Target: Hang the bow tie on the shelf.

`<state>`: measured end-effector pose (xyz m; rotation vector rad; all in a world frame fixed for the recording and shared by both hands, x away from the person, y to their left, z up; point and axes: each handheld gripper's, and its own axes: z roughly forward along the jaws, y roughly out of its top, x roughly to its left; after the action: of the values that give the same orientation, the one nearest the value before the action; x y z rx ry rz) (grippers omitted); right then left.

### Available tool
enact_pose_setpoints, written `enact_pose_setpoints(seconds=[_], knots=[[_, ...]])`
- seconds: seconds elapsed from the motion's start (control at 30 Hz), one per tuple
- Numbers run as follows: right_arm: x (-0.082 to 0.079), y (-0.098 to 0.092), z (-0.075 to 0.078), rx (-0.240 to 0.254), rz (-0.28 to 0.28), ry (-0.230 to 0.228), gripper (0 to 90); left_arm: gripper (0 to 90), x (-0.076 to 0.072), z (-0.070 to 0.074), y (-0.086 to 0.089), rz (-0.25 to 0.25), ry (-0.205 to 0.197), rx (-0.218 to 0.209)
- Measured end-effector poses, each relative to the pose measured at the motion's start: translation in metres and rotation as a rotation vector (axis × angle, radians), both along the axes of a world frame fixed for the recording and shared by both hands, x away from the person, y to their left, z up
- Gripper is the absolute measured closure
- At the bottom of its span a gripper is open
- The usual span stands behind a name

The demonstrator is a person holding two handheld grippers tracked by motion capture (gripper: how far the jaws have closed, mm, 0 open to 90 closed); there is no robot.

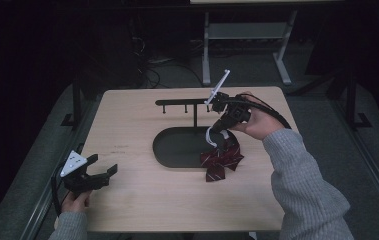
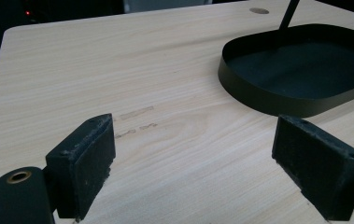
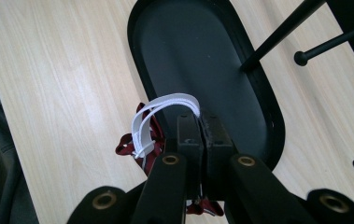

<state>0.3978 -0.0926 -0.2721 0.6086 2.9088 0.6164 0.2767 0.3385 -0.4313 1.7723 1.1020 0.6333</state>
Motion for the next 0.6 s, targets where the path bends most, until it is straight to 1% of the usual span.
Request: enact_pose_setpoints(seconds=[0.07, 0.1, 0.13, 0.2, 0.43, 0.6], knots=[[0.002, 0.000, 0.001, -0.004, 0.003, -0.004, 87.6, 12.8, 0.000, 0.000, 0.001, 0.002, 0.002, 0.003], [0.004, 0.001, 0.003, 0.003, -0.001, 0.001, 87.6, 12.8, 0.000, 0.000, 0.001, 0.005, 0.000, -0.003], [0.005, 0.001, 0.005, -0.003, 0.001, -0.006, 87.6, 12.8, 0.001, 0.000, 0.001, 0.005, 0.000, -0.003], [0.006, 0.001, 0.006, -0.002, -0.003, -0.006, 87.6, 12.9, 0.001, -0.001, 0.001, 0.006, 0.000, -0.007], [0.017, 0.008, 0.018, -0.019, -0.009, -0.013, 87.6, 12.8, 0.001, -0.001, 0.001, 0.006, 0.001, -0.006], [0.023, 0.013, 0.023, -0.031, -0.009, -0.018, 87.6, 12.8, 0.001, -0.001, 0.002, 0.008, -0.001, -0.009]])
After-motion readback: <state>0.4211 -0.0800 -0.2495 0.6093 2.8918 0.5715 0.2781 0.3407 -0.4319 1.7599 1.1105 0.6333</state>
